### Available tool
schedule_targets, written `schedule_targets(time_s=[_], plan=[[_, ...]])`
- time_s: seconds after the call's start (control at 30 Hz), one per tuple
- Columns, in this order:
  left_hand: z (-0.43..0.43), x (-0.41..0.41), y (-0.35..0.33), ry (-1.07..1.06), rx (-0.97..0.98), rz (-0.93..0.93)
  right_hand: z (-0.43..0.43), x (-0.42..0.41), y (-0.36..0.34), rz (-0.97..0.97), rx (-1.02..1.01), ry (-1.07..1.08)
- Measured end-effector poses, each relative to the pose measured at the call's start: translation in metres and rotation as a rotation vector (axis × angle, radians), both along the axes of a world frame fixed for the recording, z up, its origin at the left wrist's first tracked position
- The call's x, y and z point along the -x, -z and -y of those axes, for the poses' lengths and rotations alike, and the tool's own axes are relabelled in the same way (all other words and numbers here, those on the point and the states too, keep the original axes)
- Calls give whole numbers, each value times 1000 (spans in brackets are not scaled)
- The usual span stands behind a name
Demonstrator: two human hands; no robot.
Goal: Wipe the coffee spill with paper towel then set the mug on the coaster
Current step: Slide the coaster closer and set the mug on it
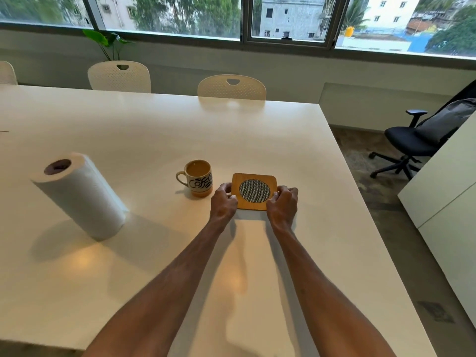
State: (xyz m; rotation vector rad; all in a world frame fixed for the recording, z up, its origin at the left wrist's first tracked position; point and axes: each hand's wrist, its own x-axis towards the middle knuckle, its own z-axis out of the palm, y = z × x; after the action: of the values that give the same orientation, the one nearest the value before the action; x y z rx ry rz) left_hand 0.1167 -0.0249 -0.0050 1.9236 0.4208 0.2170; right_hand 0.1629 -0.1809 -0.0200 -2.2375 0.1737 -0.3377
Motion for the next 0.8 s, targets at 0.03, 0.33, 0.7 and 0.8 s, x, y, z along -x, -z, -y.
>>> schedule_targets(time_s=[0.03, 0.33, 0.7, 0.8], plan=[[-1, 11, 0, 7, -11, 0, -1, 10, 1, 5, -1, -2], [-16, 98, 8, 23, -110, -18, -10, 106, 2, -2, -4, 28], [-16, 195, 21, 23, -164, -25, -6, 206, 14, -29, 18, 39], [-16, 209, 21, 41, -198, -26, -6, 222, 15, -31, 23, 41]])
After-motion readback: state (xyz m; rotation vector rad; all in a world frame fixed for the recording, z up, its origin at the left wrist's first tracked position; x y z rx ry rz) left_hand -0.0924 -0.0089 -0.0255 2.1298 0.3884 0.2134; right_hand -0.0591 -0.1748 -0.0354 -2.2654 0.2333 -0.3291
